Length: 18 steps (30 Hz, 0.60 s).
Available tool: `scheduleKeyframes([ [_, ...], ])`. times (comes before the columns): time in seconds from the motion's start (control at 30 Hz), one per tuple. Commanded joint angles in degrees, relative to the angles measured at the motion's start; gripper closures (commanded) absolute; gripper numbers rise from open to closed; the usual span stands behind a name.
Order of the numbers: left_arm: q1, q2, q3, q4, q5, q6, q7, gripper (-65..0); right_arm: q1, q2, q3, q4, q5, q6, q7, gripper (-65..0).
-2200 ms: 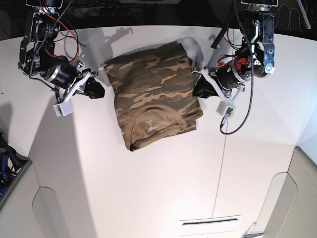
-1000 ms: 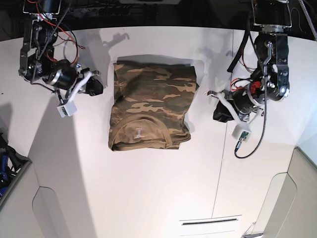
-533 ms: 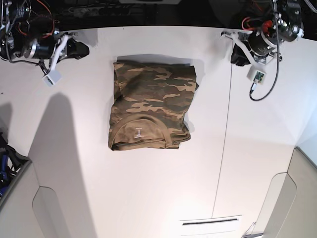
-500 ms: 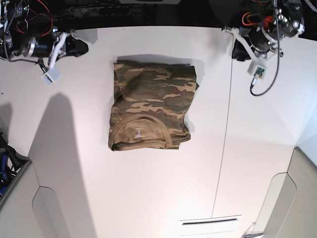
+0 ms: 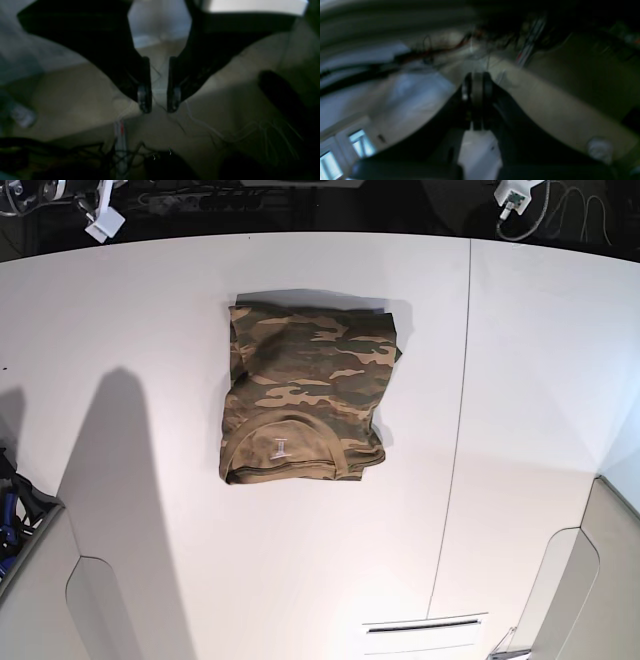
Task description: Fold the T-shirt properly
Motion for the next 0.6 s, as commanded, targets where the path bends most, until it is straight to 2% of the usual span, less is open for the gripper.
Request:
scheduleKeyframes([
  [0.0, 0.76, -0.33, -0.26, -2.01, -0.39, -0.17, -2.38, -11.8, -1.2, 0.74, -0.35, -0.2, 0.24, -0.17, 0.68, 0.0],
  [0.13, -0.81, -0.31, 0.35, -15.32, -3.02, -1.2, -8.66, -11.8, -2.73, 0.74, -3.93, -5.07, -4.76, -0.22, 4.55, 0.0],
  [0.23, -4.46, -0.31, 2.38, -25.16, -4.61, -5.62, -8.9, -11.8, -2.84, 0.74, -8.15, -11.5, -8.0, -0.22, 8.85, 0.0],
  [0.33, -8.48, -0.28, 5.88, -34.07, -5.33, -5.97, -9.2, -11.8, -1.68, 0.72, -13.44, -18.62, -13.94, -0.2, 17.22, 0.0],
  [0.4, -11.3, -0.31, 8.61, -38.95, -5.31, -5.97, -9.77, -11.8, 0.15, 0.66, -17.16, -22.73, -18.62, -0.2, 20.41, 0.0],
  [0.57, -18.56, -0.13, 15.21, -49.29, -5.29, -5.92, -9.77, -11.8, 5.66, -2.4, -22.16, -31.63, -29.53, -0.22, 21.22, 0.0],
])
